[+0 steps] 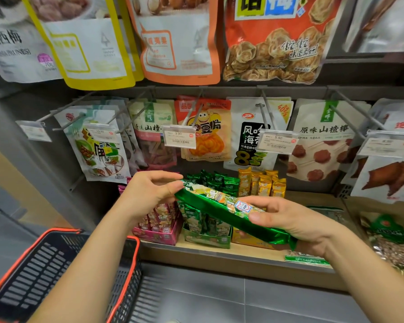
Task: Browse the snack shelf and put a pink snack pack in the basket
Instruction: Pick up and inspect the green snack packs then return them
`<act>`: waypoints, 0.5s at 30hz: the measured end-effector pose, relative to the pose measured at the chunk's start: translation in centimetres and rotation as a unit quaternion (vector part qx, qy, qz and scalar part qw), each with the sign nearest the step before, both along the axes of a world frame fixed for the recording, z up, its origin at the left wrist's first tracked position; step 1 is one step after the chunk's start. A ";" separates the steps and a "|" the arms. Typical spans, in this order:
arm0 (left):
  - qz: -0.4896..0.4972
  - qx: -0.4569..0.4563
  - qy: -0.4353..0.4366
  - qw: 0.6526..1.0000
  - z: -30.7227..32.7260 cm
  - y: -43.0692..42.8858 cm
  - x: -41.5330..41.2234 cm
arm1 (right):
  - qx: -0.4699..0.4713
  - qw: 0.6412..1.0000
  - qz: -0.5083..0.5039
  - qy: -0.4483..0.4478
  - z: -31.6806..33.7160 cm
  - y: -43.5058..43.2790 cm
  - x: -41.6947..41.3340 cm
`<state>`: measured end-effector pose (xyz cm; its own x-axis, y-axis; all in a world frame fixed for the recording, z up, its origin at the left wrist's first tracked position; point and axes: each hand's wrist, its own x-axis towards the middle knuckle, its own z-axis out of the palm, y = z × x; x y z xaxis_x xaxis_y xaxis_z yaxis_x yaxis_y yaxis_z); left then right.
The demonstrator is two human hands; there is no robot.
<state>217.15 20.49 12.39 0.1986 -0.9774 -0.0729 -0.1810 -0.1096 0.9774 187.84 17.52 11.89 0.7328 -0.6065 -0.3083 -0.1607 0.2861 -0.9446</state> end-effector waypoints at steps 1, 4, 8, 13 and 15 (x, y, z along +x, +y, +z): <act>0.003 0.002 0.027 1.000 -0.1 0.0 0.1 | -0.006 1.000 0.002 0.002 -0.1 0.0 0.0; 0.010 0.001 0.097 0.995 -0.3 -0.2 0.1 | -0.011 1.000 0.018 -0.007 -0.4 -0.4 -0.2; 0.053 -0.016 0.179 0.982 -0.5 -0.5 0.2 | 0.064 0.995 0.052 -0.057 -1.1 -0.9 -0.5; 0.057 -0.049 0.233 0.970 0.2 -0.8 0.3 | -0.072 0.987 -0.013 0.141 -2.5 -1.6 0.4; 0.038 -0.048 0.150 0.987 0.3 -0.8 0.4 | -0.140 0.967 -0.024 0.213 -2.8 -1.6 1.1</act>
